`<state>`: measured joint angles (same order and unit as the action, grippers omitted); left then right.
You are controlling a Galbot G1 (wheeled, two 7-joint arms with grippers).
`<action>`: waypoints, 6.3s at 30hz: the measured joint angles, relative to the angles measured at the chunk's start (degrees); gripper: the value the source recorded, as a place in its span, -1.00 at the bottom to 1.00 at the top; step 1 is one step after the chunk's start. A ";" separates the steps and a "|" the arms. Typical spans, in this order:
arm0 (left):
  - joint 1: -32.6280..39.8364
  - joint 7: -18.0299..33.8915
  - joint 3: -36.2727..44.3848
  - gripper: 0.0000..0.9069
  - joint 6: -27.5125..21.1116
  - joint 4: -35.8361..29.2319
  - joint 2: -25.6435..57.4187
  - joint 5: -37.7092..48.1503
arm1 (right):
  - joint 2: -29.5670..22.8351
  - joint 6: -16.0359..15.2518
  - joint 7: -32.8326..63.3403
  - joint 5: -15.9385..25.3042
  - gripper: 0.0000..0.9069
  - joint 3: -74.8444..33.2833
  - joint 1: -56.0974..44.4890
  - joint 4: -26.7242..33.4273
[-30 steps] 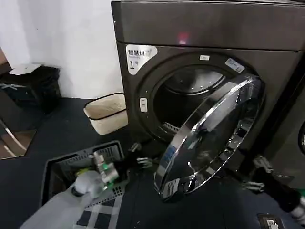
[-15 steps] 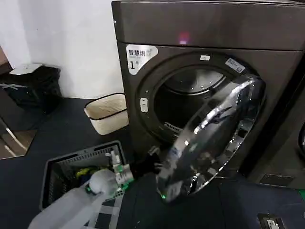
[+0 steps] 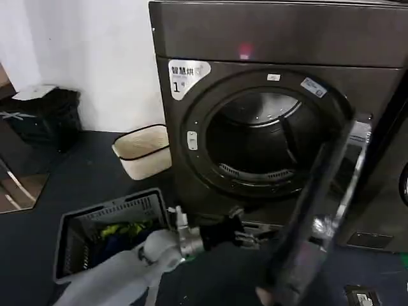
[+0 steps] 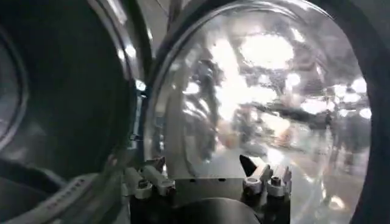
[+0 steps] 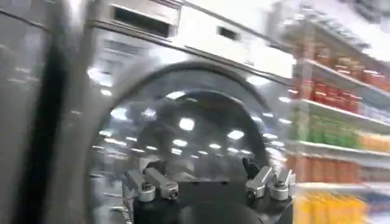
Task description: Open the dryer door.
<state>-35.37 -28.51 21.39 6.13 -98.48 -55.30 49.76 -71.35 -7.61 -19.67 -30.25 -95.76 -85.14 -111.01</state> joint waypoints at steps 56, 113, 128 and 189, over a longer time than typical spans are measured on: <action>23.24 11.25 23.29 1.00 0.79 23.79 -34.33 -0.37 | 6.76 -3.84 11.38 7.11 1.00 -30.83 -6.17 11.01; 16.80 13.47 14.51 1.00 7.47 -9.29 20.34 -4.77 | 9.34 -0.88 11.18 10.57 1.00 -31.43 -3.39 12.50; 6.57 6.81 5.82 1.00 -2.62 -10.70 41.07 -14.30 | 11.05 1.23 11.03 16.10 1.00 -33.06 -2.62 12.79; -18.07 -1.33 -15.82 1.00 -5.11 -2.14 61.16 -31.72 | 12.53 2.17 11.09 17.55 1.00 -34.91 -1.89 12.40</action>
<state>-53.44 -29.84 5.58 1.02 -100.62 5.86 18.04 -58.82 -5.44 -8.58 -12.70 -130.67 -87.03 -98.60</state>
